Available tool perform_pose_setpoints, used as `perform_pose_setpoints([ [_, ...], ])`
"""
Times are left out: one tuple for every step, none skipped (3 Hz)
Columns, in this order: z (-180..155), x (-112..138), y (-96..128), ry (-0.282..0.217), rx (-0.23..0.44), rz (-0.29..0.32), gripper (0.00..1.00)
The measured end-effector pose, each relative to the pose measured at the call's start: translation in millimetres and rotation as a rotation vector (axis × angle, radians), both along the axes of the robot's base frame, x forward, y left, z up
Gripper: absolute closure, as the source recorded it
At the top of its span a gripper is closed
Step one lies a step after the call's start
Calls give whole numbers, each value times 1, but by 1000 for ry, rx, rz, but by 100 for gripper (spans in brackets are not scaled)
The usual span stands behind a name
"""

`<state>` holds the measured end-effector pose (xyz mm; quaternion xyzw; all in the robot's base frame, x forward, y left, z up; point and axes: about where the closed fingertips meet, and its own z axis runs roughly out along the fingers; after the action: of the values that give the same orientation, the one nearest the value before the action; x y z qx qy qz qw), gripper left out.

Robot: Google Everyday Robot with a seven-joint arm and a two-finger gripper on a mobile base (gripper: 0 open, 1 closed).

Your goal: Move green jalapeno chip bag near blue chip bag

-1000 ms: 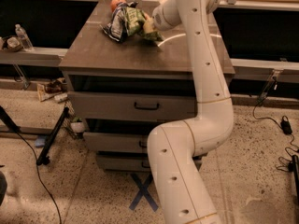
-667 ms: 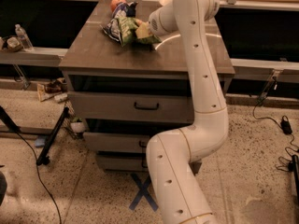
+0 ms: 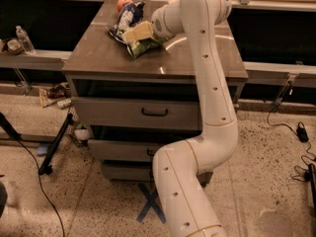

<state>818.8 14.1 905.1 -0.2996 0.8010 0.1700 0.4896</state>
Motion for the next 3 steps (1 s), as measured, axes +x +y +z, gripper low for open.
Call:
perform_pose_setpoints([
  [23, 0, -39, -34, -38, -47, 0],
  [65, 4, -110, -78, -108, -144, 0],
  [115, 4, -173, -128, -189, -215, 0],
])
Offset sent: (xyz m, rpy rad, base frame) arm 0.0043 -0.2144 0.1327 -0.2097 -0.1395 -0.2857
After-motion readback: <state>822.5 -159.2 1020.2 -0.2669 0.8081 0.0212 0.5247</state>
